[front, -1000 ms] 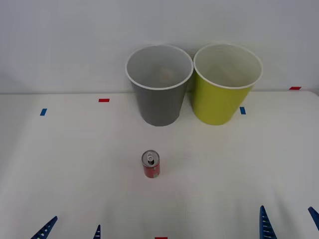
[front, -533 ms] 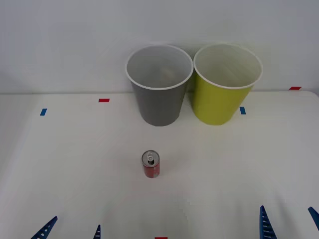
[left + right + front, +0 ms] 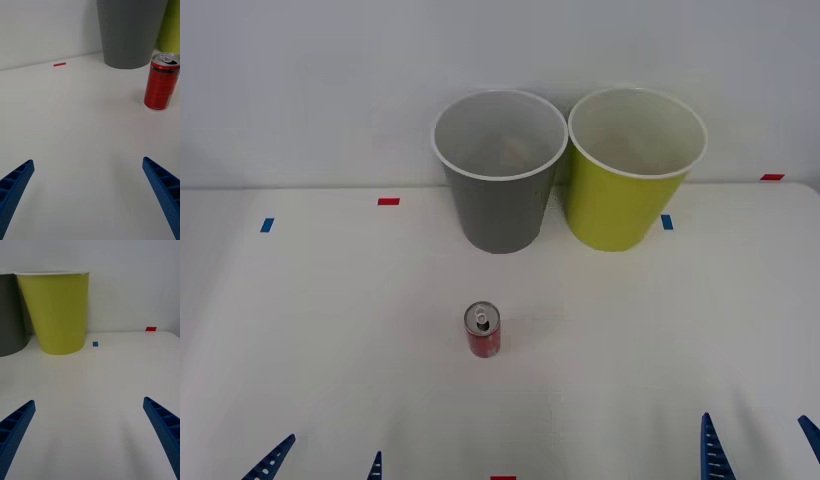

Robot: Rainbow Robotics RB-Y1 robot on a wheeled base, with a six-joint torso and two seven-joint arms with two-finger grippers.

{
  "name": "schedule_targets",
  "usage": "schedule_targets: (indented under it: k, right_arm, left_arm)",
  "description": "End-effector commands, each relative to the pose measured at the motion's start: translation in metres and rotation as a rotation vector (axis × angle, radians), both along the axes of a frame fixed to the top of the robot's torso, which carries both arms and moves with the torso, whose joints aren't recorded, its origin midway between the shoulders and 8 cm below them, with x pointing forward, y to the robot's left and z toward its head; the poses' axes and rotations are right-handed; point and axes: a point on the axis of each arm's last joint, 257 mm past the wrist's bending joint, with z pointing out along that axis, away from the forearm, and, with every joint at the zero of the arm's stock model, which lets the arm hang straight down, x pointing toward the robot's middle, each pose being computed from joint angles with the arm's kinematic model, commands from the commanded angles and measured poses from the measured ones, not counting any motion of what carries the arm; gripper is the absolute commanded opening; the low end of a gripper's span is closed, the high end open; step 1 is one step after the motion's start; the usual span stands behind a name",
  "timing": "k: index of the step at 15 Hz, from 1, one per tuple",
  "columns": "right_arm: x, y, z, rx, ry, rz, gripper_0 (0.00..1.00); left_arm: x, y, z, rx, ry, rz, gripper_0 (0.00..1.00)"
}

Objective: Put cans in the gray bin and PET bottles in the light green bin.

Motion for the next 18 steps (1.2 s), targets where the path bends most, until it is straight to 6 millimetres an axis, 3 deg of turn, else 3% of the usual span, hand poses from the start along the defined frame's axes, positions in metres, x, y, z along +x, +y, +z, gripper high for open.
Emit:
schedule_targets:
  k: [1, 10, 11, 12, 15, 18]
  right_arm:
    - [0.000, 0.000, 0.000, 0.000, 0.000, 0.000, 1.00]
    - [0.000, 0.000, 0.000, 0.000, 0.000, 0.000, 1.00]
    - [0.000, 0.000, 0.000, 0.000, 0.000, 0.000, 1.00]
    - [0.000, 0.000, 0.000, 0.000, 0.000, 0.000, 1.00]
    - [0.000, 0.000, 0.000, 0.000, 0.000, 0.000, 1.00]
    - [0.000, 0.000, 0.000, 0.000, 0.000, 0.000, 1.00]
  left_arm:
    - [0.000, 0.000, 0.000, 0.000, 0.000, 0.000, 1.00]
    - [0.000, 0.000, 0.000, 0.000, 0.000, 0.000, 1.00]
    - [0.001, 0.000, -0.014, 0.006, 0.024, -0.006, 1.00]
    - [0.001, 0.002, -0.016, 0.003, 0.024, -0.002, 1.00]
    - [0.010, 0.016, 0.004, 0.022, -0.063, -0.010, 1.00]
    - [0.032, 0.000, 0.009, 0.025, -0.087, -0.110, 1.00]
